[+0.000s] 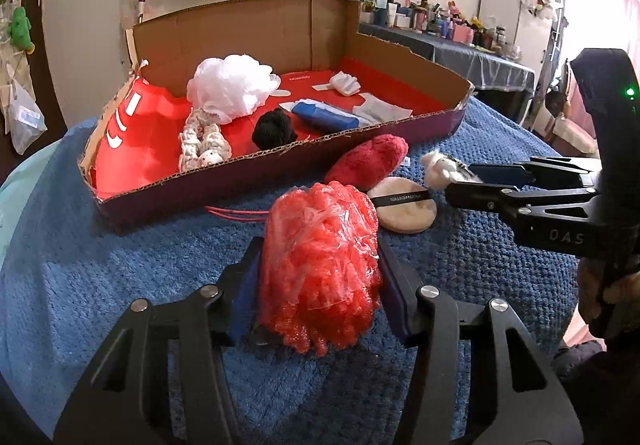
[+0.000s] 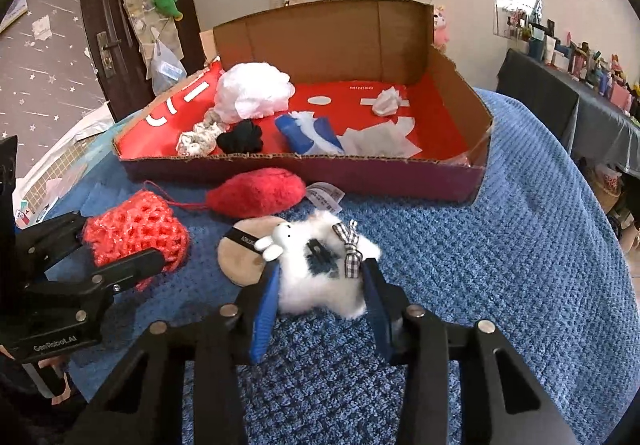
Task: Organize soft objects
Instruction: 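Carry the red mesh bag and white bunny into the box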
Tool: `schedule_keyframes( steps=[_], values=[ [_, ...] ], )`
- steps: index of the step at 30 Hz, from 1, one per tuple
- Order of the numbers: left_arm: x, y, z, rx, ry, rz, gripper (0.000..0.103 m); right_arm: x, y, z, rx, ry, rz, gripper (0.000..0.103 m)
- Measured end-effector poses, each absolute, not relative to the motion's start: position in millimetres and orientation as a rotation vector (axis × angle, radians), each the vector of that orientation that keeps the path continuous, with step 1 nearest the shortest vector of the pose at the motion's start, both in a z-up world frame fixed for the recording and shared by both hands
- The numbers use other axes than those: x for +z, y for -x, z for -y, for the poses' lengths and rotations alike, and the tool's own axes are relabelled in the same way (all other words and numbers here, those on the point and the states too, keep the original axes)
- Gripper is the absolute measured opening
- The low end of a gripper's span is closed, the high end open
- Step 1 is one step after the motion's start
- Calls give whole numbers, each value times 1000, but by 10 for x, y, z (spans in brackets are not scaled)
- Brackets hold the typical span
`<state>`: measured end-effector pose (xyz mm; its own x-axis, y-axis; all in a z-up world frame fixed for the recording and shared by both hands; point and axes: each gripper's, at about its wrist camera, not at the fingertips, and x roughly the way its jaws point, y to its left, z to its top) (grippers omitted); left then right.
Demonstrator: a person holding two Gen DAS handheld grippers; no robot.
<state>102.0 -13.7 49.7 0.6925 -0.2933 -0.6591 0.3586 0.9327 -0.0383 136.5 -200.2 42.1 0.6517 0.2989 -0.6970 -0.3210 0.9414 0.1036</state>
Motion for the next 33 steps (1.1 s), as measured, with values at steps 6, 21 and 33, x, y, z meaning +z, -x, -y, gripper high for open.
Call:
schedule_keyframes(
  steps=[6, 21, 33],
  values=[
    [733, -1070, 128, -410, -73, -683, 51, 516, -1359, 2025, 371, 5, -766, 44],
    [1700, -2542, -108, -321, -151, -638, 51, 1379, -2506, 1774, 451, 57, -686, 44],
    [1463, -3657, -81, -285, -221, -794, 51, 1178, -3756, 1387, 420, 104, -888, 44]
  ],
)
